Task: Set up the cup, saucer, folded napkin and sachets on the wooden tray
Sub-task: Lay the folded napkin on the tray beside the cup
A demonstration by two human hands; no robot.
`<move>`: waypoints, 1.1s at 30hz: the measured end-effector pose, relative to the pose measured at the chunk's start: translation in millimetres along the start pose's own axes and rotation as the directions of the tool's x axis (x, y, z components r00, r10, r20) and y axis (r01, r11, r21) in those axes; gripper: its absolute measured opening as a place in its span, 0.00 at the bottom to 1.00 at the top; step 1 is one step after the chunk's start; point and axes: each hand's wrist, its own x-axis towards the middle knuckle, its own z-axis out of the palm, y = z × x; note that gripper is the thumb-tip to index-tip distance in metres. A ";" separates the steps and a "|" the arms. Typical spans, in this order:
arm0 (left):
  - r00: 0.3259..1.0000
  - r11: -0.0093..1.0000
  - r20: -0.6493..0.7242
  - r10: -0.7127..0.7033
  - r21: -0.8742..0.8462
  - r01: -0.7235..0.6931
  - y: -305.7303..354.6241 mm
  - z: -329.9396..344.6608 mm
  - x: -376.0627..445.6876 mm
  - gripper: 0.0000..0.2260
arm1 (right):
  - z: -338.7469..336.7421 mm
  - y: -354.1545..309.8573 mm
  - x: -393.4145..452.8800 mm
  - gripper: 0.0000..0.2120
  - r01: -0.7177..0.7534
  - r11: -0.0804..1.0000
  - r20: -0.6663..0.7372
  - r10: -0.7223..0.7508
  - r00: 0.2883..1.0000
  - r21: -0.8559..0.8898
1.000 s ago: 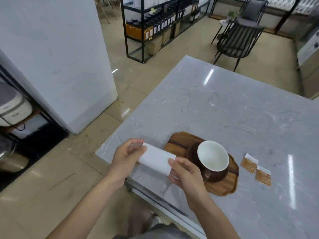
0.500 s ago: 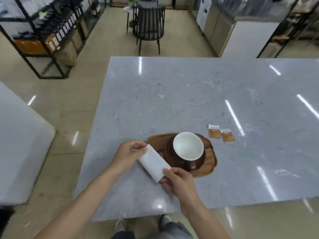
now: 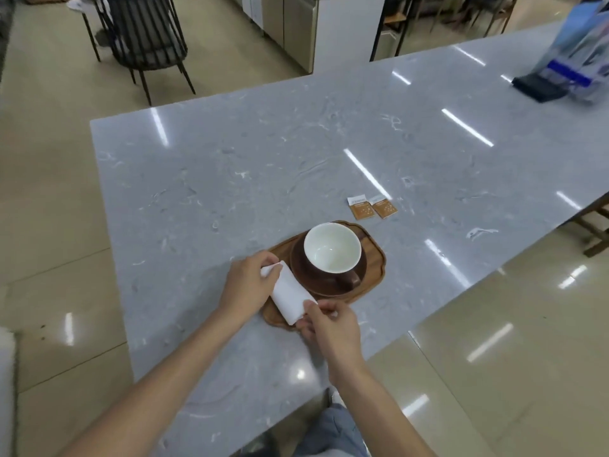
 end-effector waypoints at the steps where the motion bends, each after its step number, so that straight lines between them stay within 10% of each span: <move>1: 0.999 0.999 -0.001 0.048 0.002 -0.048 -2.6 0.4 -0.6 0.06 | 2.2 2.9 -1.1 0.10 0.044 0.997 -0.030 -0.046 0.998 -0.063; 9: 0.954 0.946 -0.003 0.299 0.132 -0.296 -22.1 9.7 -11.9 0.12 | 13.2 23.6 -27.2 0.18 0.448 0.720 0.021 -0.517 0.856 -0.530; 15: 0.913 0.897 -0.047 0.405 0.215 -0.387 -34.1 8.9 -9.0 0.12 | 11.0 41.7 -28.4 0.19 0.488 0.481 0.098 -0.632 0.769 -0.729; 33: 0.938 0.937 0.027 0.345 -0.071 -0.343 -42.9 5.3 0.0 0.15 | 18.6 46.8 -20.8 0.22 0.485 0.464 0.066 -0.668 0.741 -0.741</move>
